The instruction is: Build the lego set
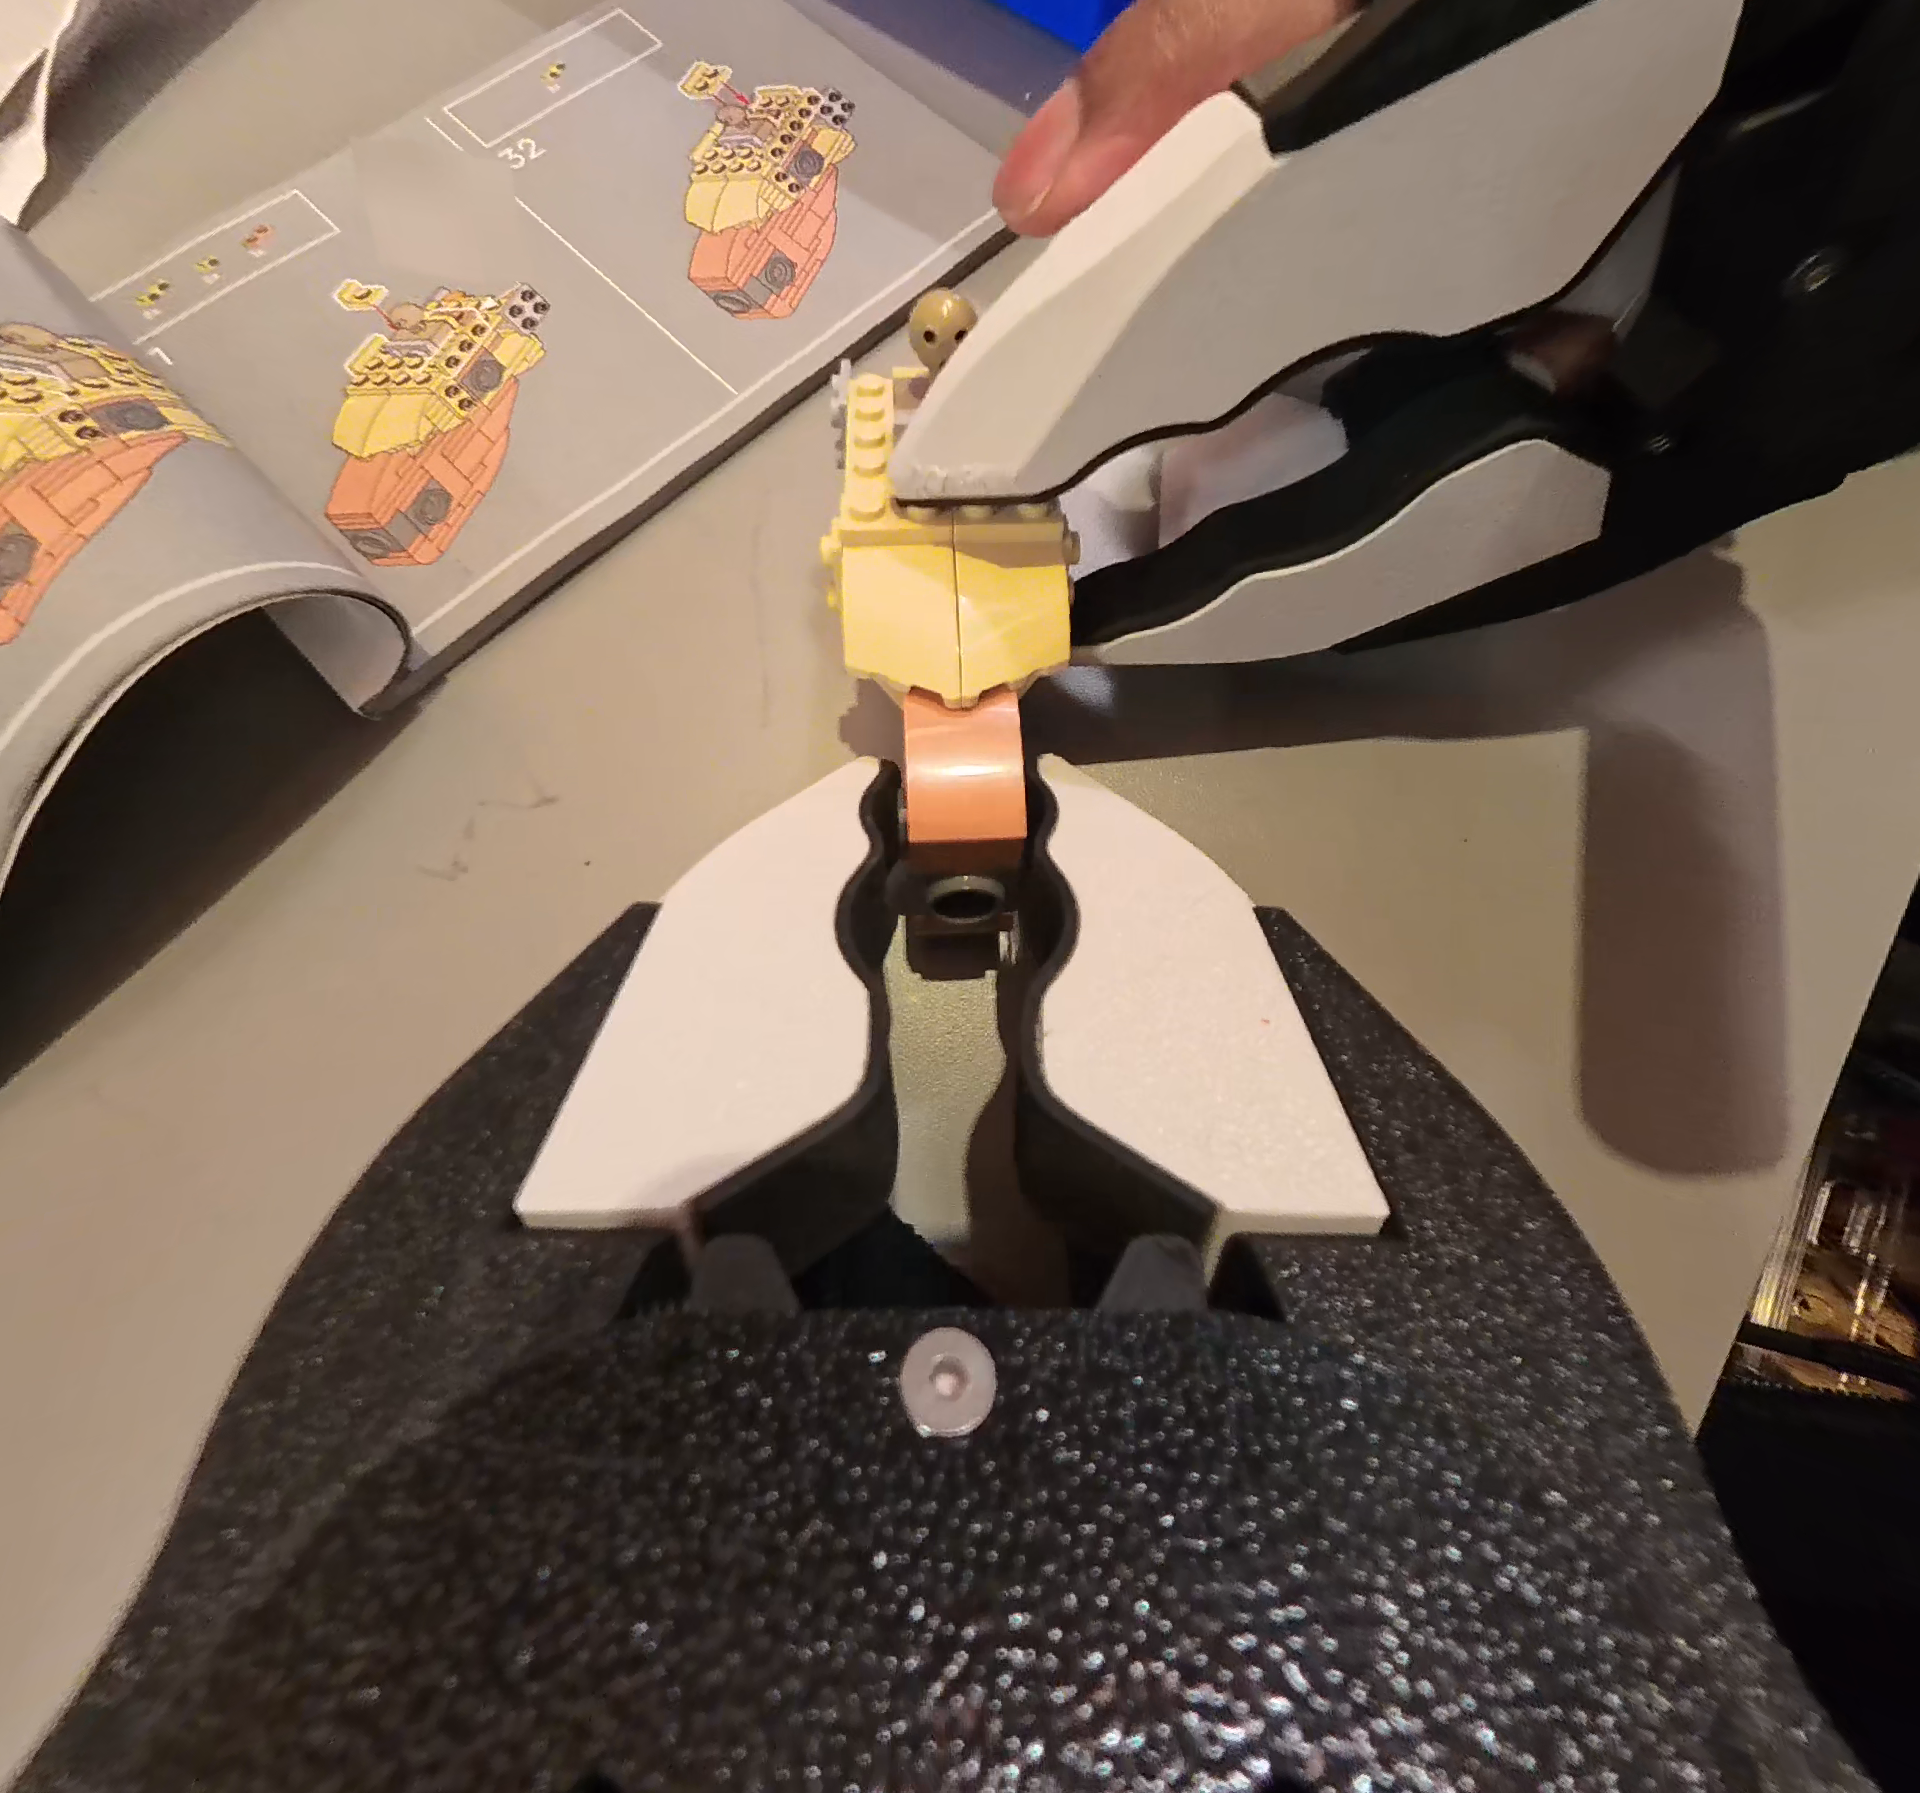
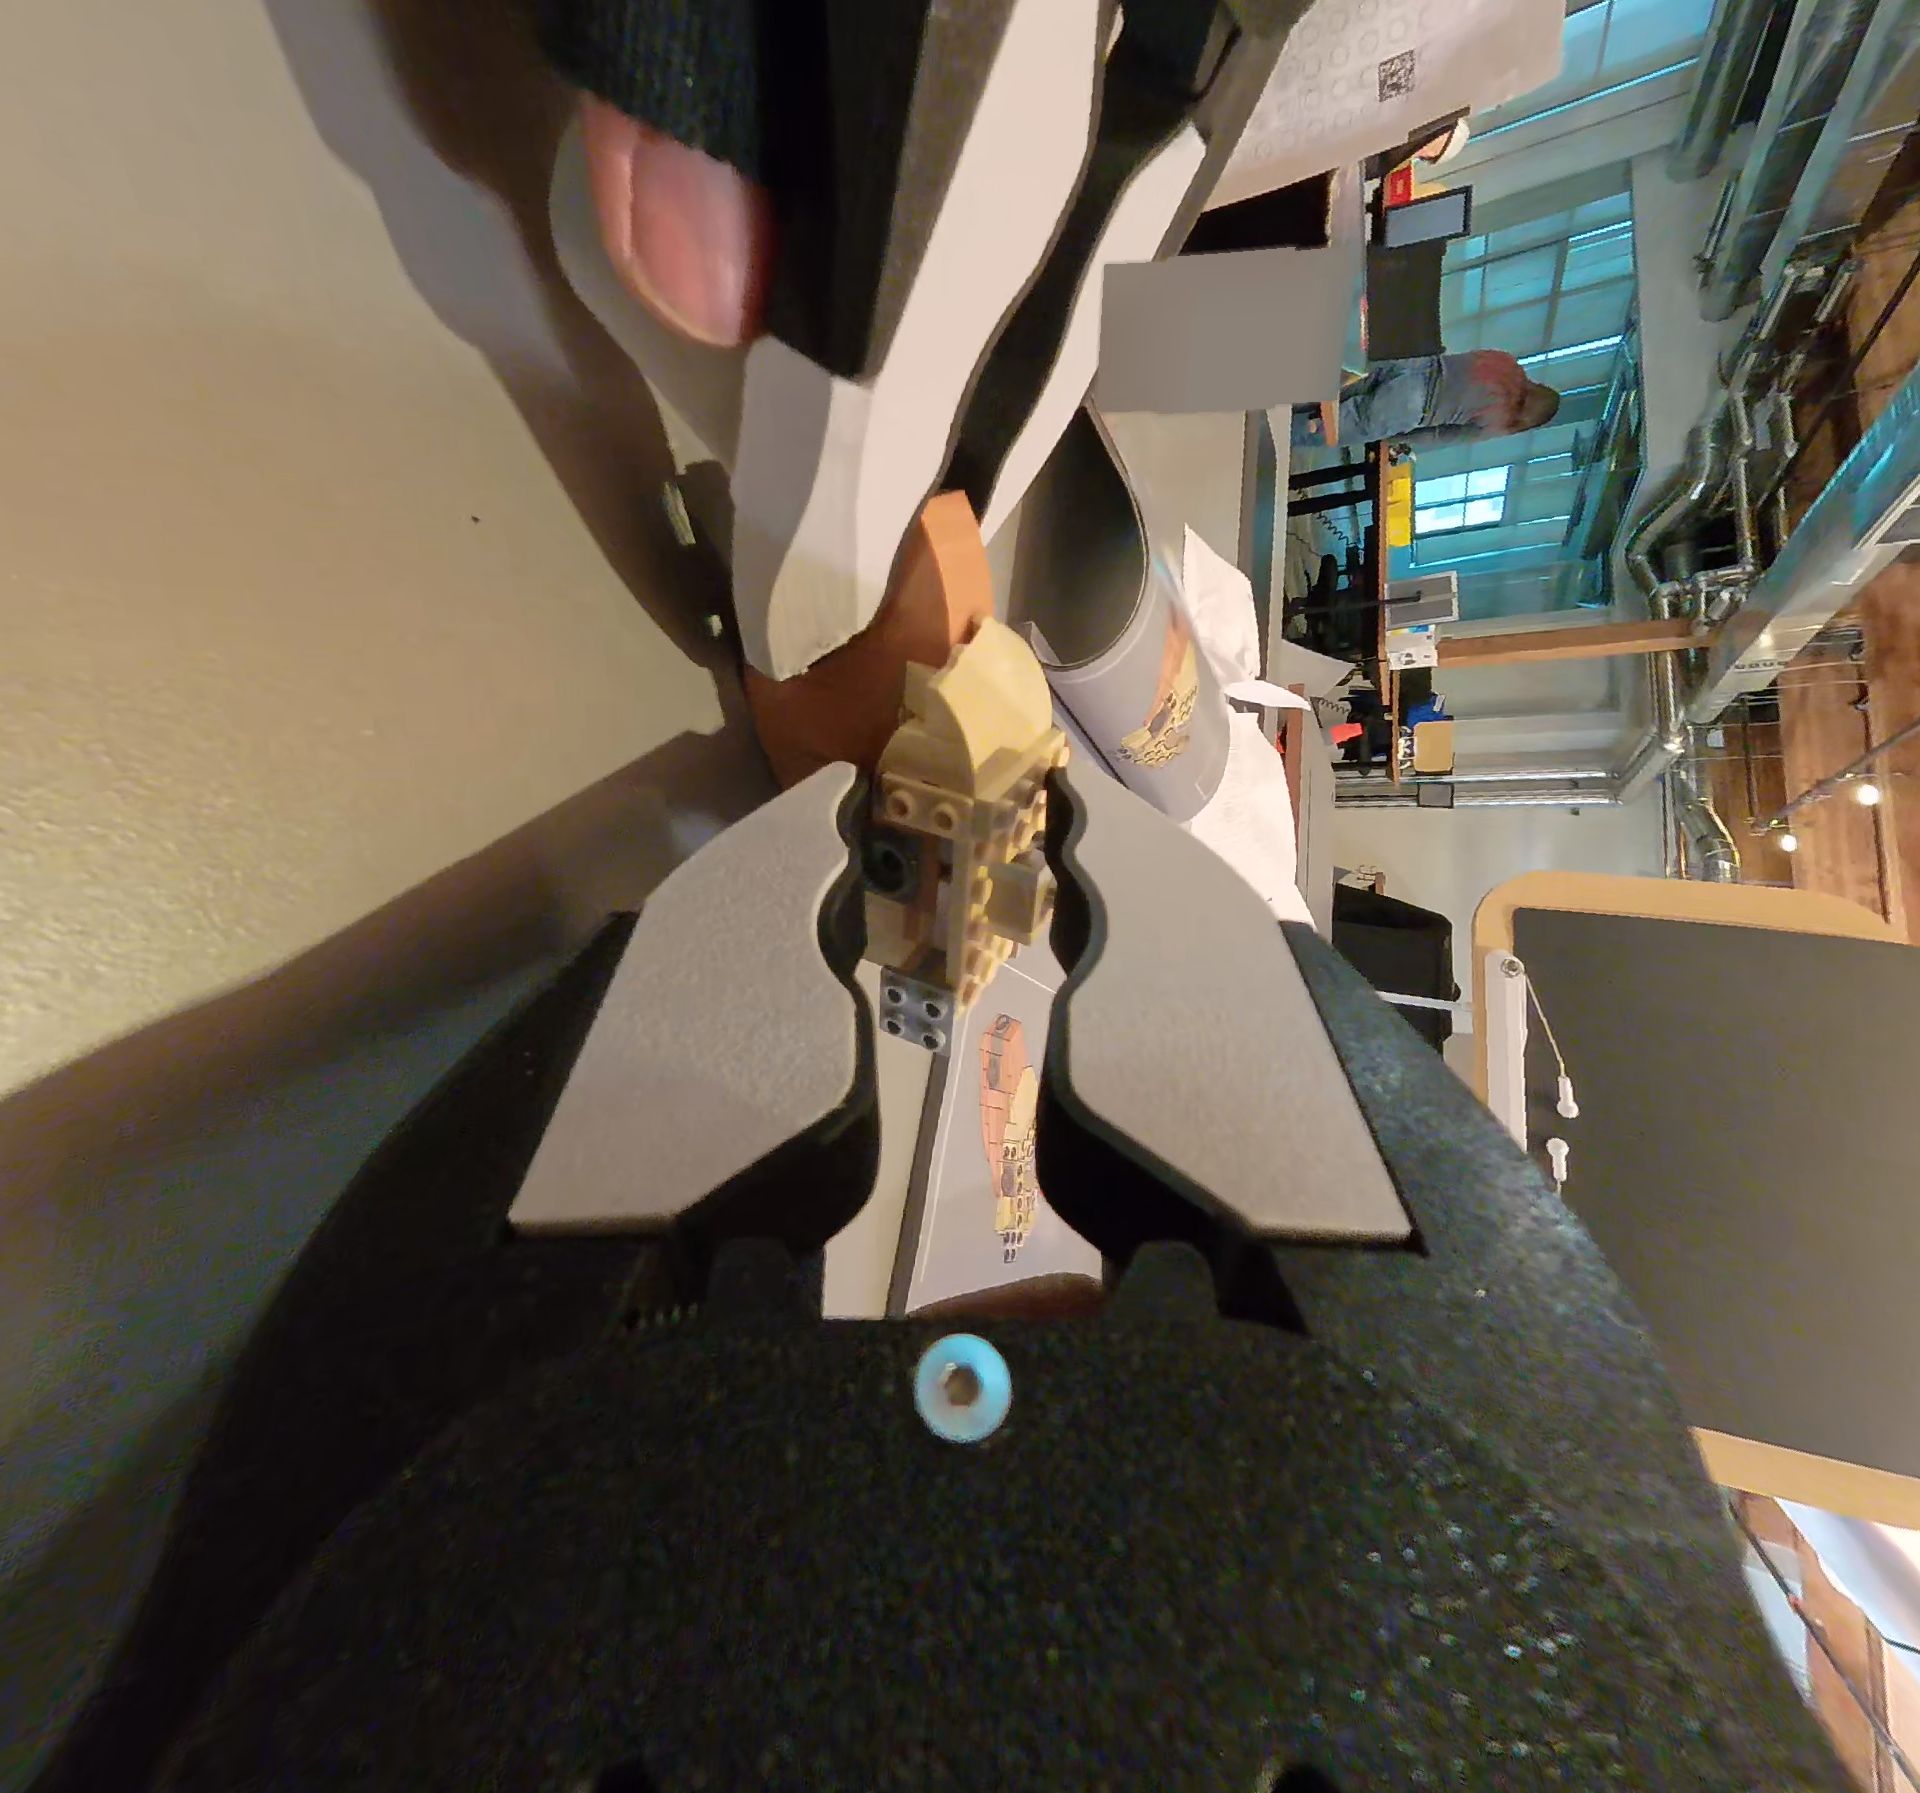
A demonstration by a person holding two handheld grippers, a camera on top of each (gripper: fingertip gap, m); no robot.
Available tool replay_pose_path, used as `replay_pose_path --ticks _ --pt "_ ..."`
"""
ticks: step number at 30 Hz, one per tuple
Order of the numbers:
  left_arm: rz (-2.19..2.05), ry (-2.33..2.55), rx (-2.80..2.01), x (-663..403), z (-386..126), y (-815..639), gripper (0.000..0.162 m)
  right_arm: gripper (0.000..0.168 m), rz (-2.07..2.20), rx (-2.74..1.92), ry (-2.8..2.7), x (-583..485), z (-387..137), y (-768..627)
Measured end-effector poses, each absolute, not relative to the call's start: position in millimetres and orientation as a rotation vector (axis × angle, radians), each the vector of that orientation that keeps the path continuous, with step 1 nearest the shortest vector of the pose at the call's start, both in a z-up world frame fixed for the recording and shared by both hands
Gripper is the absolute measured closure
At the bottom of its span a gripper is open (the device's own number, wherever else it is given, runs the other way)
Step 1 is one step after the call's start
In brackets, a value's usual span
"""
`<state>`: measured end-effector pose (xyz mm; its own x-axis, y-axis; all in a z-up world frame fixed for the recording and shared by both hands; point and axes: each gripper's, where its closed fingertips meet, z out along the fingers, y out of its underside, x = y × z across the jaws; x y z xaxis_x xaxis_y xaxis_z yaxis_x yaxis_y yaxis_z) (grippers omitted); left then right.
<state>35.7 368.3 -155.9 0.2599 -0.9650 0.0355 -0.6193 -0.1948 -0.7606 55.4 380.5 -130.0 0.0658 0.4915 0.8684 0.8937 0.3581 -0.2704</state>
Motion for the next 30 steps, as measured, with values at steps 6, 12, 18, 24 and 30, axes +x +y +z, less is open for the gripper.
replay_pose_path --ticks 6,12,18,24,30 --pt "-0.701 1.43 -1.903 35.6 -155.9 368.5 0.141 0.137 -0.489 -1.285 -1.572 55.1 -130.3 380.8" --pt "-0.741 1.399 -1.908 35.1 -153.1 370.0 0.14 0.134 -0.456 -1.335 -1.474 55.8 -128.4 383.8" --pt "-0.762 1.412 -1.907 33.1 -153.0 373.3 0.14 0.123 -0.227 -1.451 -1.363 63.1 -123.0 377.2" --pt "-0.755 1.422 -1.929 33.7 -155.9 376.6 0.14 0.119 0.018 -1.487 -1.278 65.2 -113.6 366.9" --pt "-0.742 1.46 -1.921 32.8 -158.1 376.3 0.129 0.122 0.236 -1.531 -1.104 80.0 -95.6 370.3"
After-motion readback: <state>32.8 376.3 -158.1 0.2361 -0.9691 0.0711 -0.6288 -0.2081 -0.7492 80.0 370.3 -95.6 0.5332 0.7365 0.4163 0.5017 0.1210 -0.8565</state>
